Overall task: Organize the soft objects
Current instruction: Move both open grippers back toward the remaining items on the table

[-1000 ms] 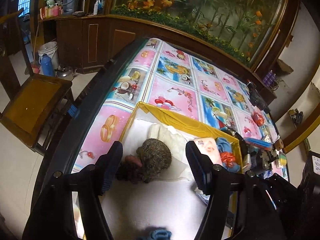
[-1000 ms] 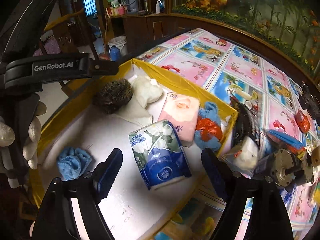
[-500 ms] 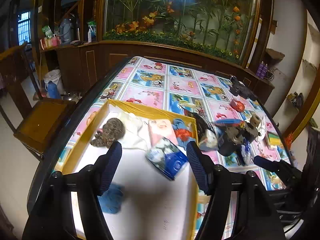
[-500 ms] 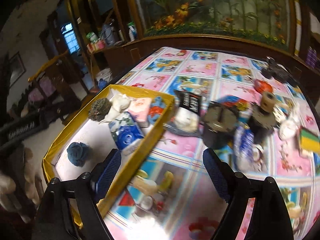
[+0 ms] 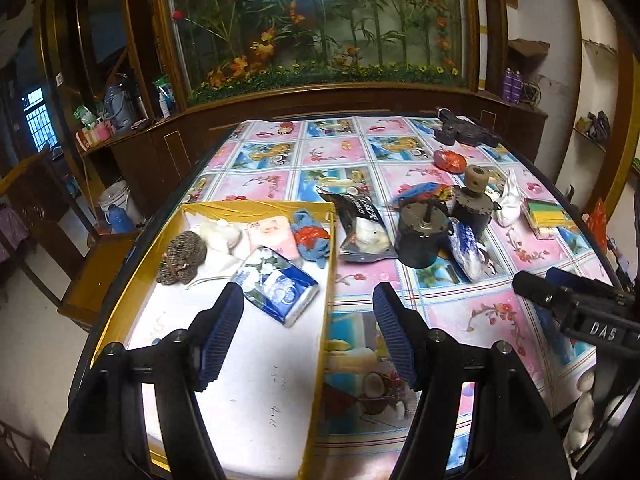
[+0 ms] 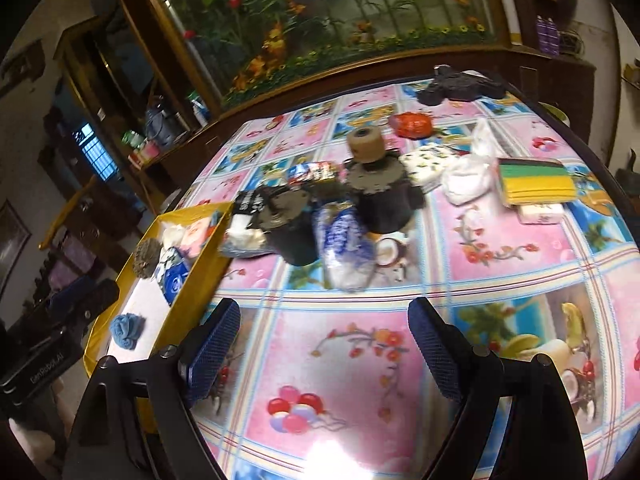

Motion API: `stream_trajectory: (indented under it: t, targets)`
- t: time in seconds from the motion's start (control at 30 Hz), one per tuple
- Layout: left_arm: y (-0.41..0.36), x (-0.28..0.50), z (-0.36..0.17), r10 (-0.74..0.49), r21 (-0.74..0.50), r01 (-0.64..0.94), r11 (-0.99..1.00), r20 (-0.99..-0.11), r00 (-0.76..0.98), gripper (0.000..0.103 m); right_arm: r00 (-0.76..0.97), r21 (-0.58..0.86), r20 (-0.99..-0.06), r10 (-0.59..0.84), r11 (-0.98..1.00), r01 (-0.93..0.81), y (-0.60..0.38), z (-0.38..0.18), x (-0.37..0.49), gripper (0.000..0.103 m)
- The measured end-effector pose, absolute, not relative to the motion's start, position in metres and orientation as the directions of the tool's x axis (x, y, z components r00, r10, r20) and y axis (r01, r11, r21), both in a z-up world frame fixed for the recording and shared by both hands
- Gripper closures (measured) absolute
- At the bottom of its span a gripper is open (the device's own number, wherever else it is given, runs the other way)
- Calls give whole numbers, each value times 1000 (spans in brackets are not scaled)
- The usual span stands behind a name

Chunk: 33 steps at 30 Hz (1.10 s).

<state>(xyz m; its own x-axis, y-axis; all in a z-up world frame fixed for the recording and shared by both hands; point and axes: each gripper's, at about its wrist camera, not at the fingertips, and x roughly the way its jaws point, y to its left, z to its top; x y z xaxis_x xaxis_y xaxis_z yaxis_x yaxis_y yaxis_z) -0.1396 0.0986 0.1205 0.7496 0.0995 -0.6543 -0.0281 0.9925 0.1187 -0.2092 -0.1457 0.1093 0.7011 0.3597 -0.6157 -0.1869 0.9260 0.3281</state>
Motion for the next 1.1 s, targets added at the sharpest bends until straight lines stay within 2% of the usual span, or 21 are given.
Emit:
stream_trajectory:
  t: [0.5, 0.8, 0.93, 1.1]
  targets:
    - [72, -119, 92, 92, 131, 6, 991, -727, 681, 37, 732, 385, -624, 273, 923, -15, -245, 98, -194, 15]
    - [63, -103, 75, 82, 134, 33, 990, -761, 644, 37, 726, 389, -638, 259, 921, 14, -267, 94, -172, 15]
    - [67, -96, 67, 34, 73, 38, 997, -786, 617, 37, 734, 372, -635, 240, 928, 19, -275, 101, -150, 15]
    - [71, -90, 69, -86, -67, 54, 996, -781, 619, 37, 766, 376, -609, 205, 925, 52, -298, 113, -110, 15]
